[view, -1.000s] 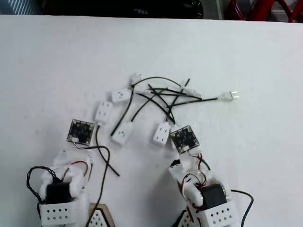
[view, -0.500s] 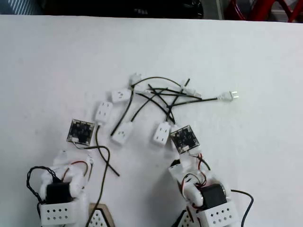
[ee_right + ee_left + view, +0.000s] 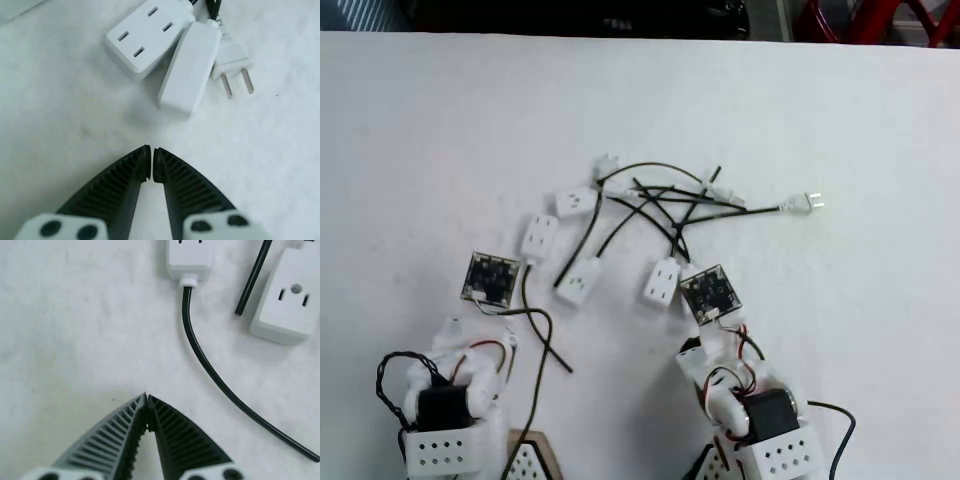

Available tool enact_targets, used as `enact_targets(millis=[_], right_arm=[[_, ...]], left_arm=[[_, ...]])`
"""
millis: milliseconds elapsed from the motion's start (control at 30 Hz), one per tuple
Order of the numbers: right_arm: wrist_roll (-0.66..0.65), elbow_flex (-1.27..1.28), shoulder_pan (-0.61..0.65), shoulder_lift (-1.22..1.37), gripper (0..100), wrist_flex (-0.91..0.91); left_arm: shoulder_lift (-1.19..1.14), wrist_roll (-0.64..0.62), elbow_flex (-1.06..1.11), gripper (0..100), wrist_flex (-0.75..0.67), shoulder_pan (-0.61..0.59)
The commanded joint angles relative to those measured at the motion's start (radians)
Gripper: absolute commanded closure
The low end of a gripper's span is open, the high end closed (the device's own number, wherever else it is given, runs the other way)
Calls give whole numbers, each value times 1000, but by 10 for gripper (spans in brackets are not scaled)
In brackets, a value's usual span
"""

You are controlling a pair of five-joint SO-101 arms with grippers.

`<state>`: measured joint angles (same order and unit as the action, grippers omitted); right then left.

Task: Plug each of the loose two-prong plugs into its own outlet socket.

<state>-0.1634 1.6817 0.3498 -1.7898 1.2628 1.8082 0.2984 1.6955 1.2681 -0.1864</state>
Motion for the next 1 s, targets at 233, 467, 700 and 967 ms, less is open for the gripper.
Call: enact_targets(millis=[233, 467, 700, 967], right_arm=[[0, -95, -166, -10, 978, -7], [8, -135, -306, -1, 980, -196], [8, -413, -305, 39, 981, -70], [72, -695, -303, 544, 978, -51]], left_arm=[[7, -6, -26, 976, -224, 10], [7, 0, -25, 973, -187, 8], [7, 2, -3, 973, -206, 8], [7, 2, -3, 973, -206, 7]])
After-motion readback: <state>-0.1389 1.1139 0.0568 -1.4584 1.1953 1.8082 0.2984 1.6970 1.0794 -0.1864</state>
